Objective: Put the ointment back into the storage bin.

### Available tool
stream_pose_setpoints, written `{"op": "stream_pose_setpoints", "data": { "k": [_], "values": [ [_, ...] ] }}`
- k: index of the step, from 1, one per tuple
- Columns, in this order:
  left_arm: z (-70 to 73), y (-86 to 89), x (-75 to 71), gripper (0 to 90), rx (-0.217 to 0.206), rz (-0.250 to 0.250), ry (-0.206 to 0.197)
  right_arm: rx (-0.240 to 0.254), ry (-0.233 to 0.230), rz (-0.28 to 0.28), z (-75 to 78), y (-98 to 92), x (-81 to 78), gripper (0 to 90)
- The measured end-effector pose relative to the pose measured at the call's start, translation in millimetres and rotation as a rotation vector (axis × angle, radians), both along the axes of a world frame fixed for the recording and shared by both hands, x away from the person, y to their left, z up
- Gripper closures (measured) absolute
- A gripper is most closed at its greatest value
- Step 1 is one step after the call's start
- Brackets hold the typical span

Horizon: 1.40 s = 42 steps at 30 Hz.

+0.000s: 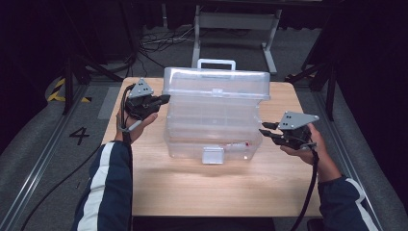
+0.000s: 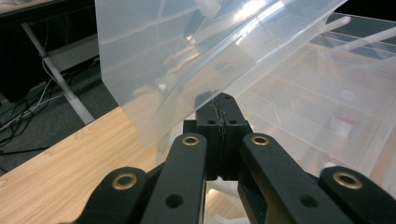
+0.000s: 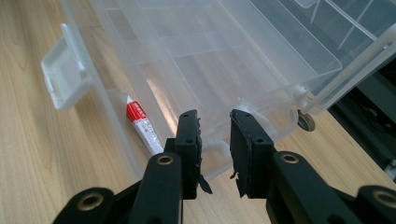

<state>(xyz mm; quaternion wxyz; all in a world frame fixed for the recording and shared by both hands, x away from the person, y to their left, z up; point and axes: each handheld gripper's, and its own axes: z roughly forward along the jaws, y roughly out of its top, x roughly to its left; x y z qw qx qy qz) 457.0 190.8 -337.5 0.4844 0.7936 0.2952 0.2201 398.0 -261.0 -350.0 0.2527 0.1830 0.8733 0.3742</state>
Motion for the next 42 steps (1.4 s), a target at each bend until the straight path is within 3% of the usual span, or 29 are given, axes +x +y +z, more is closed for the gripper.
{"op": "stream_pose_setpoints", "data": {
  "k": [7, 16, 25, 30, 33, 42],
  "values": [
    [-2.2, -0.6, -4.1, 90.0, 0.012, -0.005, -0.004, 0.010, 0.013, 0.002, -5.3, -0.4, 0.7, 73.0],
    [-6.9, -5.1, -16.5, 90.0, 0.070, -0.045, -0.018, 0.022, 0.018, -0.013, -10.9, -5.5, -2.2, 72.9],
    [-14.1, -0.2, -23.9, 90.0, 0.040, -0.065, -0.009, 0.025, 0.048, -0.051, -17.6, -13.6, 0.1, 68.2],
    [-16.0, -0.5, -27.6, 90.0, 0.040, -0.076, -0.018, 0.031, 0.056, -0.086, -18.4, -21.9, 2.9, 67.3],
    [-18.5, 1.5, -29.9, 90.0, 0.062, -0.086, -0.020, 0.031, 0.059, -0.109, -19.3, -25.8, 4.9, 64.0],
    [-23.8, 6.7, -34.0, 90.0, 0.044, -0.095, -0.007, 0.036, 0.064, -0.145, -21.1, -29.7, 8.7, 61.1]
  ]
}}
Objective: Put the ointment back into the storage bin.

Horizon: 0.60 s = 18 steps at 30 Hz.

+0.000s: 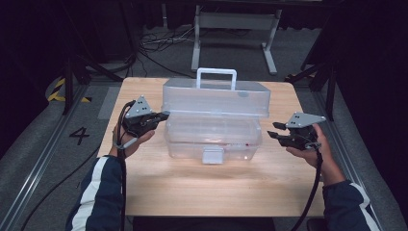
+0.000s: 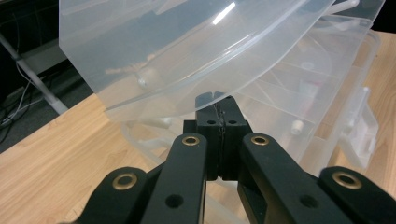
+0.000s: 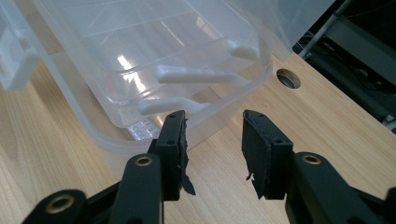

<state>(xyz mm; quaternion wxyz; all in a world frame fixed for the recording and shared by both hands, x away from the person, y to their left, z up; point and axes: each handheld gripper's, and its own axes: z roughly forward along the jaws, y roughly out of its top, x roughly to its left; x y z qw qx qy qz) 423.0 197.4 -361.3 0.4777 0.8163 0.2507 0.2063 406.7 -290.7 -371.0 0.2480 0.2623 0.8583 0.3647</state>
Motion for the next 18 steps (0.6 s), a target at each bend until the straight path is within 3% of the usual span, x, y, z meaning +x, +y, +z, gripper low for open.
{"op": "stream_pose_setpoints", "data": {
  "k": [4, 18],
  "values": [
    [-4.4, 1.2, -1.5, 90.0, -0.009, -0.003, 0.012, 0.003, 0.012, -0.008, -2.0, -0.8, 2.0, 59.3],
    [-12.4, 3.8, -9.8, 90.0, 0.028, -0.006, 0.019, 0.014, 0.008, -0.013, -0.6, -4.0, 0.2, 56.7]
  ]
}}
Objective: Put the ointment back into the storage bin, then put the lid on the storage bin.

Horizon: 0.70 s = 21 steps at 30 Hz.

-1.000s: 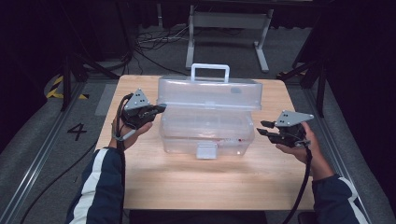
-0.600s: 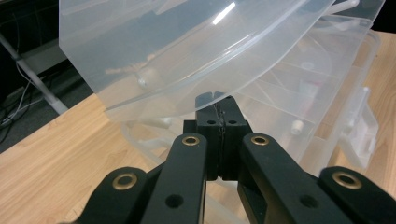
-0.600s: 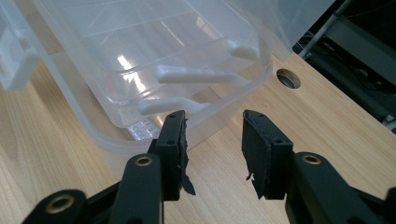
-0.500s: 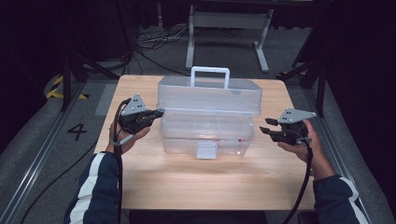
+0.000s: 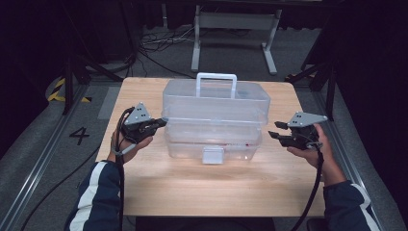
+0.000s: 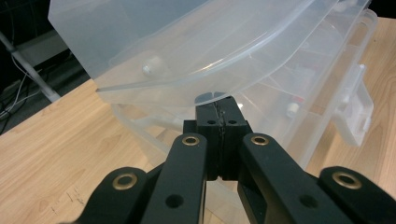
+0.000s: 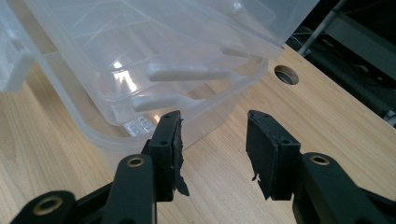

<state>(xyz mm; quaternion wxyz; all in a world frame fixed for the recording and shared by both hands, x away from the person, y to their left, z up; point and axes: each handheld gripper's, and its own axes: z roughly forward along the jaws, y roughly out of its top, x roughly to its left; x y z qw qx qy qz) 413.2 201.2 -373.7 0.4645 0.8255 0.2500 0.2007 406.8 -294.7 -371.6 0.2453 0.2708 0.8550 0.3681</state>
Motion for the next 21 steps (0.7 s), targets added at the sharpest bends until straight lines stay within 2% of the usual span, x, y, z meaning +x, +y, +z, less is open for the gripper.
{"op": "stream_pose_setpoints", "data": {
  "k": [12, 18, 21],
  "values": [
    [-4.5, 0.0, -3.9, 90.0, 0.013, 0.002, 0.007, 0.006, 0.010, 0.015, -1.7, 2.3, 0.4, 56.0],
    [-8.6, 0.7, -6.9, 90.0, -0.007, 0.004, 0.015, 0.015, 0.014, 0.036, -2.1, 3.6, -1.7, 55.4],
    [-10.1, -0.1, -9.4, 90.0, 0.011, 0.007, 0.014, 0.014, 0.015, 0.055, -2.4, 6.7, -5.7, 54.3]
  ]
}}
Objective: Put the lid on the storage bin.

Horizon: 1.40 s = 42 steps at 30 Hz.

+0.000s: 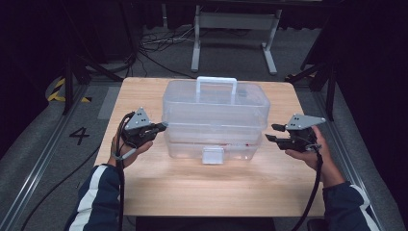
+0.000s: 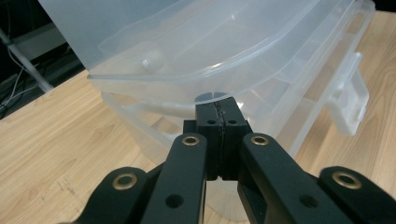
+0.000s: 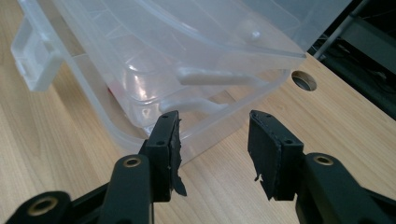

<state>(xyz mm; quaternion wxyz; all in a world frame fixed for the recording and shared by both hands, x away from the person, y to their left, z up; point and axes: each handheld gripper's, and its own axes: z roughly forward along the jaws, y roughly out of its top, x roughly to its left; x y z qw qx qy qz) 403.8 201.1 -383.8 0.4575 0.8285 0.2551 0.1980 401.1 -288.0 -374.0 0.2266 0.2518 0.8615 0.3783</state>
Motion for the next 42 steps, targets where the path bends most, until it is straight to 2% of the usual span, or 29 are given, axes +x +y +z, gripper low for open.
{"op": "stream_pose_setpoints", "data": {
  "k": [18, 23, 26, 31, 42],
  "values": [
    [-11.3, -0.6, -8.6, 90.0, 0.051, 0.002, 0.027, -0.011, 0.028, 0.044, -7.1, 9.1, -12.4, 53.3],
    [-15.4, -1.6, -9.3, 90.0, 0.087, -0.003, 0.041, -0.010, 0.044, 0.063, -10.4, 10.9, -14.1, 52.5],
    [-16.1, -0.9, -9.3, 90.0, 0.078, -0.002, 0.049, -0.015, 0.059, 0.075, -12.6, 11.8, -15.3, 51.2],
    [-16.4, 0.0, -10.6, 90.0, 0.076, 0.000, 0.052, -0.012, 0.065, 0.071, -15.2, 12.8, -15.7, 49.6],
    [-23.9, 4.0, -14.1, 90.0, 0.112, 0.009, 0.071, -0.015, 0.066, 0.065, -17.1, 14.8, -15.7, 48.5]
  ]
}}
